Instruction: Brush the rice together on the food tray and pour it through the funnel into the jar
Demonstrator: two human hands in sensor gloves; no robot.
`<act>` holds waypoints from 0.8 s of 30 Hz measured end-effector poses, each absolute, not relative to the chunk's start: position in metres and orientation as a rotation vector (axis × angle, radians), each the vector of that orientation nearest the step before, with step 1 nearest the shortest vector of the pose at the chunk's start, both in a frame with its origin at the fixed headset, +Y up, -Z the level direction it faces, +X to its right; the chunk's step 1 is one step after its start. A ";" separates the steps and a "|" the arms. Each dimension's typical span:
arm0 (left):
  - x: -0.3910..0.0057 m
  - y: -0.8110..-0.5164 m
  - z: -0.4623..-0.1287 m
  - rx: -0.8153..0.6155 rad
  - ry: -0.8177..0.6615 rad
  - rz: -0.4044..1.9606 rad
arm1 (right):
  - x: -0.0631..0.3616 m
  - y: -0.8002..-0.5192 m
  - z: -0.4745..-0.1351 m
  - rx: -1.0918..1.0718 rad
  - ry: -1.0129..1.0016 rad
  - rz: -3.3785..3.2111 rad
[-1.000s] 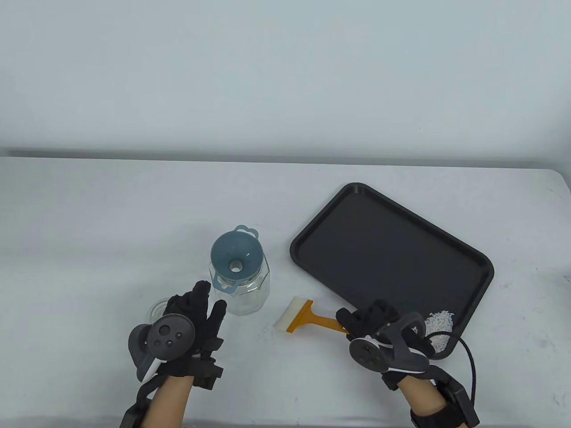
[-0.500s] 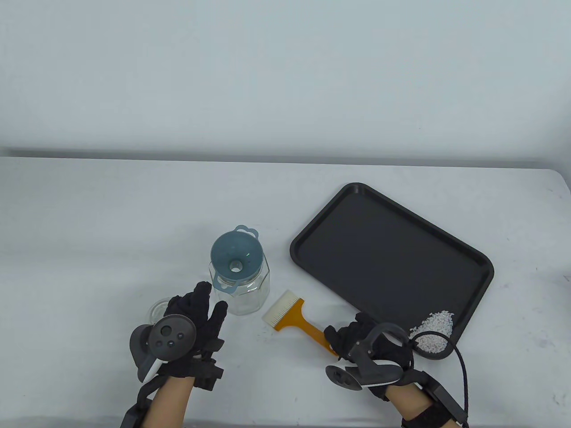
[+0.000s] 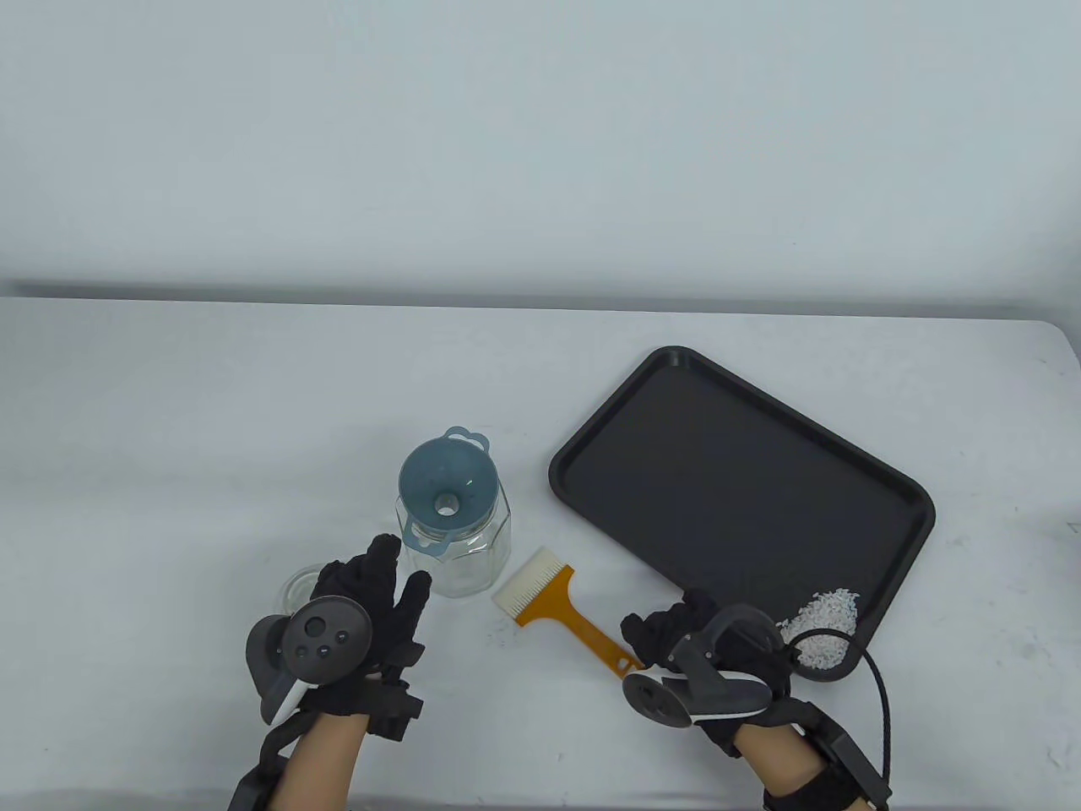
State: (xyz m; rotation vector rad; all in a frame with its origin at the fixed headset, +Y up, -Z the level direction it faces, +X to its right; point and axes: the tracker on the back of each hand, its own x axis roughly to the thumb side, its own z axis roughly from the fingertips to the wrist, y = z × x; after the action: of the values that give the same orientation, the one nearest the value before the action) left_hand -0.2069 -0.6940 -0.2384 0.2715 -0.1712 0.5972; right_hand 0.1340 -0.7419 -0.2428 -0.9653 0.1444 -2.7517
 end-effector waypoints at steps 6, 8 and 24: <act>-0.206 -0.694 -0.238 0.274 -0.173 0.597 | 0.199 -0.711 -0.264 -0.409 0.359 -3.051; -0.206 -0.694 -0.238 0.275 -0.173 0.595 | 0.220 -0.707 -0.269 -0.204 0.374 -3.082; -0.204 -0.695 -0.238 0.265 -0.172 0.584 | 0.354 -0.752 -0.287 0.903 -0.282 -2.874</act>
State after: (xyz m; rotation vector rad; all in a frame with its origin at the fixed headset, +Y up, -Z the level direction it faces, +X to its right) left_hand -0.2044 -0.6954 -0.2382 0.2655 -0.1715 0.5835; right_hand 0.3541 -0.7515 -0.2872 0.9027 -0.2821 -2.8740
